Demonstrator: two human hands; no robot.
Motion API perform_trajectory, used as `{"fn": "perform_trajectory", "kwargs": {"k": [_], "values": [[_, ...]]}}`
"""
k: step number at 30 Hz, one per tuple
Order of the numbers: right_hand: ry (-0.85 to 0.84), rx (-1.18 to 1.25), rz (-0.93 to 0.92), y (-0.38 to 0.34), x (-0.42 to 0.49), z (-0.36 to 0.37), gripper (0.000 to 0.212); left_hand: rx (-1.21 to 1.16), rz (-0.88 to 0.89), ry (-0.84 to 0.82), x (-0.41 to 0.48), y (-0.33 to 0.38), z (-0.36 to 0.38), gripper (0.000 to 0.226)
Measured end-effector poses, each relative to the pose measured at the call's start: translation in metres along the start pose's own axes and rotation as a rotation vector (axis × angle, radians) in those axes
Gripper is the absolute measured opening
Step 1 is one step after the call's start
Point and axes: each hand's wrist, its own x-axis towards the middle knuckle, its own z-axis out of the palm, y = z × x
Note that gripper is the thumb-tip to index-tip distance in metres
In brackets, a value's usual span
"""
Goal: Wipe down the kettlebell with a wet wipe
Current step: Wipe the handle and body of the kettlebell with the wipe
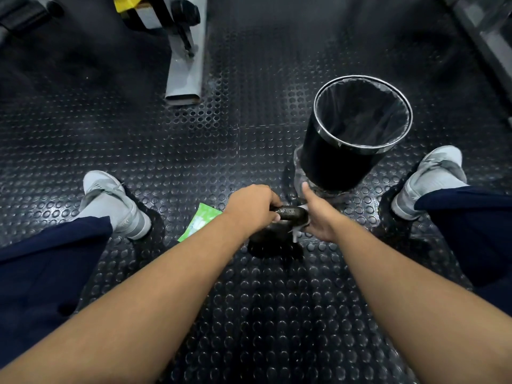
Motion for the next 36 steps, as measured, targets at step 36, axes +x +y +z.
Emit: {"fn": "perform_trajectory", "kwargs": {"k": [36], "values": [[-0.008,-0.309,-0.009,-0.026,0.000,0.000,0.073,0.004,-0.010,0.011,0.001,0.000,0.002,0.028]]}}
